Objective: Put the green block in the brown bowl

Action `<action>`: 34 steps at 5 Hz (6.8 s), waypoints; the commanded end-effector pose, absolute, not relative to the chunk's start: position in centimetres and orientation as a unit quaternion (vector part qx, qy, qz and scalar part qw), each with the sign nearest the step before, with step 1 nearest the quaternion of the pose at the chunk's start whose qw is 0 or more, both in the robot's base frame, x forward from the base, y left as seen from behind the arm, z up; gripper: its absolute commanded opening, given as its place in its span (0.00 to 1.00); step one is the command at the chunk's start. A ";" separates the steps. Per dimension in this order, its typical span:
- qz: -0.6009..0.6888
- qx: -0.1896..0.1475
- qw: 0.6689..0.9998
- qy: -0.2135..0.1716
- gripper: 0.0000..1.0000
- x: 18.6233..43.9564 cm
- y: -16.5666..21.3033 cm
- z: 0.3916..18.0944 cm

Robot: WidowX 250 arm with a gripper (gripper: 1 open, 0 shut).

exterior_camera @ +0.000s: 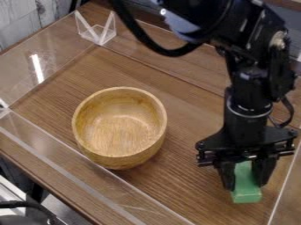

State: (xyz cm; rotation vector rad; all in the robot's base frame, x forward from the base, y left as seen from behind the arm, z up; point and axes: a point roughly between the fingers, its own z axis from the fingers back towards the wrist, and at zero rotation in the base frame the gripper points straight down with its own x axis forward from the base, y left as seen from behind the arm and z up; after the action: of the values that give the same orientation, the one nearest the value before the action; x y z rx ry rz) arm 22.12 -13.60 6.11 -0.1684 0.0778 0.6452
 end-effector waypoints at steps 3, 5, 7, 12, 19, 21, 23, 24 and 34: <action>0.331 -0.115 0.937 -0.001 0.00 22.5 -11.7 11.1; 0.367 -0.113 0.923 -0.010 0.00 21.2 -4.3 13.8; 0.346 -0.127 0.929 -0.022 0.00 21.3 -3.5 14.4; 0.272 -0.153 0.949 -0.041 0.00 20.8 -3.6 14.2; 0.190 -0.175 0.964 -0.058 0.00 21.0 -3.2 14.9; 0.199 -0.171 0.963 -0.063 0.00 20.3 -1.7 15.0; 0.192 -0.170 0.964 -0.065 0.00 19.7 -1.6 14.6; 0.194 -0.170 0.964 -0.065 0.00 19.5 -1.4 14.4; 0.177 -0.165 0.968 -0.063 0.00 19.6 -0.8 13.1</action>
State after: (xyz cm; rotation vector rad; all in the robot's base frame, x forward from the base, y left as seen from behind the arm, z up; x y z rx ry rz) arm 19.20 -1.00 12.60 -0.3330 -0.1036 0.3577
